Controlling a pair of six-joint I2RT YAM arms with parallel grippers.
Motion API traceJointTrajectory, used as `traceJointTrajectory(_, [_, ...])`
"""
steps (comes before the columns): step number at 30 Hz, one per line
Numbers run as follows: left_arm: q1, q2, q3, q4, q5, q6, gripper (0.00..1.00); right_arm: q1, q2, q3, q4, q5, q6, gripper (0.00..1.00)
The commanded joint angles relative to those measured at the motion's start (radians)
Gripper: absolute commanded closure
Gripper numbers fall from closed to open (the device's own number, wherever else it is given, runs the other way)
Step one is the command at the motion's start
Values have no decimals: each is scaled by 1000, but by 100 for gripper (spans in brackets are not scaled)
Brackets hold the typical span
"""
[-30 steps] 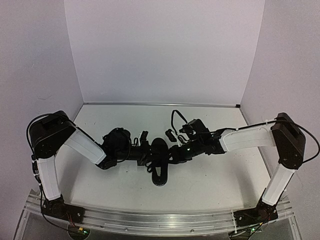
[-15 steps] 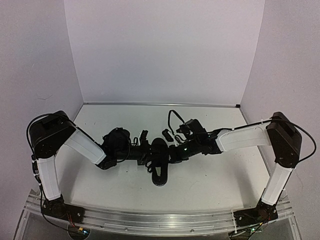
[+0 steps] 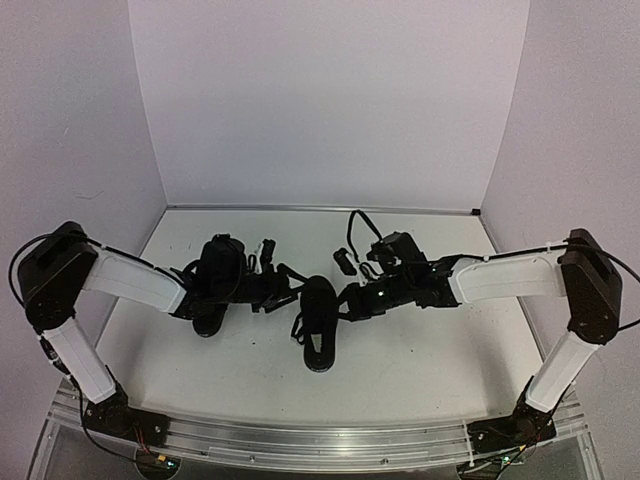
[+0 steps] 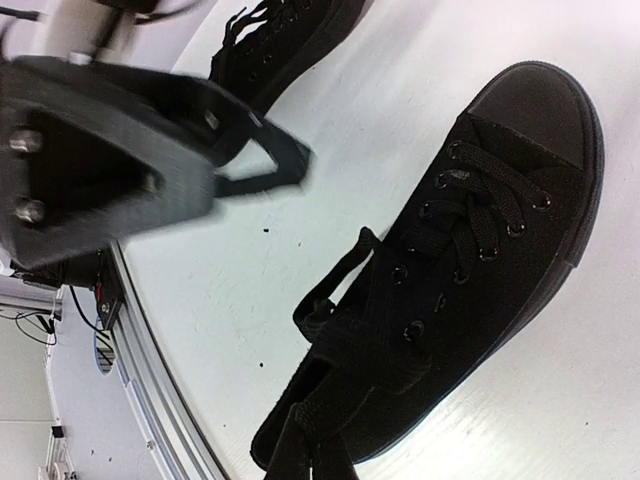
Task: Tie the shoes
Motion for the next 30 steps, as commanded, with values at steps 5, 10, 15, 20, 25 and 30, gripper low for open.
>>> traceJointTrajectory(5, [23, -277, -79, -271, -187, 307, 14, -33, -95, -58, -31, 80, 10, 100])
traceJointTrajectory(10, [23, -358, -239, -205, -224, 335, 11, -62, -166, -98, -66, 113, 20, 100])
traceJointTrajectory(15, [21, -353, -320, -119, -200, 349, 17, -80, -227, -130, -108, 152, 26, 100])
traceJointTrajectory(20, [-2, -301, -360, -6, -183, 404, 24, -108, -276, -162, -153, 193, 32, 100])
traceJointTrajectory(25, [-61, -229, -377, 118, -192, 516, 37, -142, -326, -184, -184, 232, 54, 100])
traceJointTrajectory(30, [-99, -105, -329, 166, -177, 624, 49, -169, -362, -192, -209, 259, 59, 100])
